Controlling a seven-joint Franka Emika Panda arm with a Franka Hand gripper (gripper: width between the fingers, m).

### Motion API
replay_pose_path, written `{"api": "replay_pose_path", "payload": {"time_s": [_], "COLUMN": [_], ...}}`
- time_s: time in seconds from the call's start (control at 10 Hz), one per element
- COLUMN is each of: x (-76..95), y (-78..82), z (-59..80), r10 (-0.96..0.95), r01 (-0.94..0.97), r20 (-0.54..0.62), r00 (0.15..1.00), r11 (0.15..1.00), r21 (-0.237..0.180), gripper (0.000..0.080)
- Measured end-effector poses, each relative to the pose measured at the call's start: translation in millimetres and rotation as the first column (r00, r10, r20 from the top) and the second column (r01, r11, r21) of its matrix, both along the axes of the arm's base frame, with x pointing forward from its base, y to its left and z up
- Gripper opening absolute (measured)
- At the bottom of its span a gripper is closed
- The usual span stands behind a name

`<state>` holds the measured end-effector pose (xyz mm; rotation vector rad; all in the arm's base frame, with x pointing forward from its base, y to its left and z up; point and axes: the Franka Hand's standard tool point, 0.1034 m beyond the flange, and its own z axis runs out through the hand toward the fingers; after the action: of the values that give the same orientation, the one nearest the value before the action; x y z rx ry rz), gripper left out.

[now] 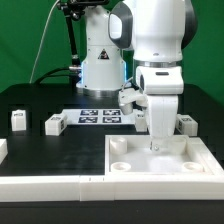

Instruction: Assemble one leg

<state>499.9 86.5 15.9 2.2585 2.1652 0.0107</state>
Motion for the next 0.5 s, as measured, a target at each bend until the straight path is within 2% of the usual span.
{"api": "replay_pose_path", "payload": {"time_s": [0.3, 0.5], "x": [-12.1, -14.3], "y": [13.7, 14.8], "z": [22.6, 21.3], "r10": [-0.078, -0.108], "r01": [0.078, 0.108], "r20": [0.021, 0.017], "r00": [0.997, 0.994], "r11": [0.997, 0.994], "r21": [-0.003, -0.003], "gripper": [0.0648, 0.0648]}}
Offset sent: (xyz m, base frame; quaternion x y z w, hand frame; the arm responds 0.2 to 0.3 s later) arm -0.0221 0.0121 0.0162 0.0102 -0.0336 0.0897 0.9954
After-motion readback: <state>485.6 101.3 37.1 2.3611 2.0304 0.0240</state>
